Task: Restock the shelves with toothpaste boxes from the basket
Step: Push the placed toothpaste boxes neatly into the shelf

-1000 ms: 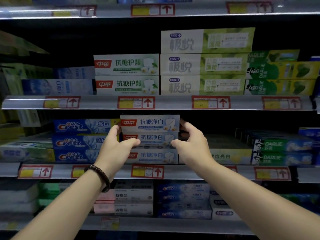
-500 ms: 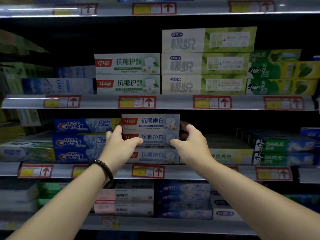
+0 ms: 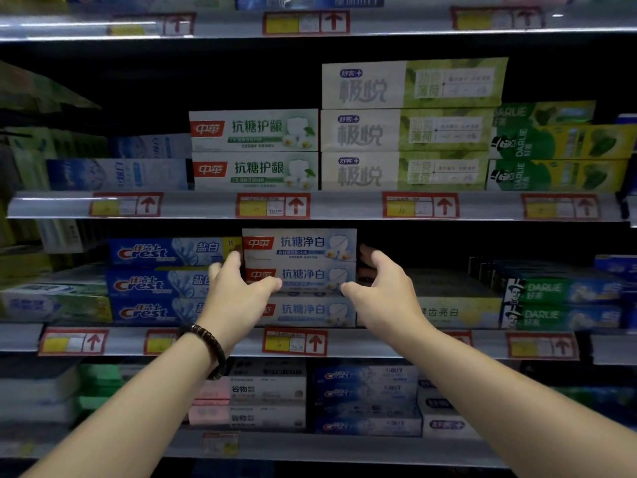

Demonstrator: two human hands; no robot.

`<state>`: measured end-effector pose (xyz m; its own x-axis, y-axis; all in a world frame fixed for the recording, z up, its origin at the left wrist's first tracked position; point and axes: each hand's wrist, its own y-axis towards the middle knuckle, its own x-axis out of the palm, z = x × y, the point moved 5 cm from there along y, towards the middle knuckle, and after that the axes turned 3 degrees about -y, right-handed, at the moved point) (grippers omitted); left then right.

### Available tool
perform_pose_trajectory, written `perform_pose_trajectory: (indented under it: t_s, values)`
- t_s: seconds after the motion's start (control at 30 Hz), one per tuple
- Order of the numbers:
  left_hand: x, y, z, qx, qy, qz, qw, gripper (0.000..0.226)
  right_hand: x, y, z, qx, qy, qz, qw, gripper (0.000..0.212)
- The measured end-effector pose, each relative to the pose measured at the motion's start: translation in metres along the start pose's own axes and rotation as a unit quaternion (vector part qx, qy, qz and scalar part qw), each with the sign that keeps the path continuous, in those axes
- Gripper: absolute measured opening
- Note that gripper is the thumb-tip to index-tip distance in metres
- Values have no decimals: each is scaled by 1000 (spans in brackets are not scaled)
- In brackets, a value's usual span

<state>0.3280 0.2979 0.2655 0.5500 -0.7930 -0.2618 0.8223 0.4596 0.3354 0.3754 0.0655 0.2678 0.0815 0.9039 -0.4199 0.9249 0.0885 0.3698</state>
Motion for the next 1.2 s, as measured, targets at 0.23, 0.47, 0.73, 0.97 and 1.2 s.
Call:
perform_pose_trajectory:
  t_s: [0.23,0.47,0.73,0.97,1.2]
  values:
    - [-11,-7,3,-1,-18,19,1000,78,-8,-11,-5,-5,-6,13,1000,73]
    - [-15,-20,12,-10,-27,9,1000,70,-18,-19,-7,-3,-5,18,1000,63]
    - [-5,-52,16,-31,-19,-23,999,61,-33,-45,2,18,12,0,1000,47]
    - [4,-90,21,-60,-27,-70,995,52,-52,-75,3,60,46,-12,997,31]
    - [12,-130,30,-85,-14,-120,989,53,-72,-105,0,78,32,-27,996,26]
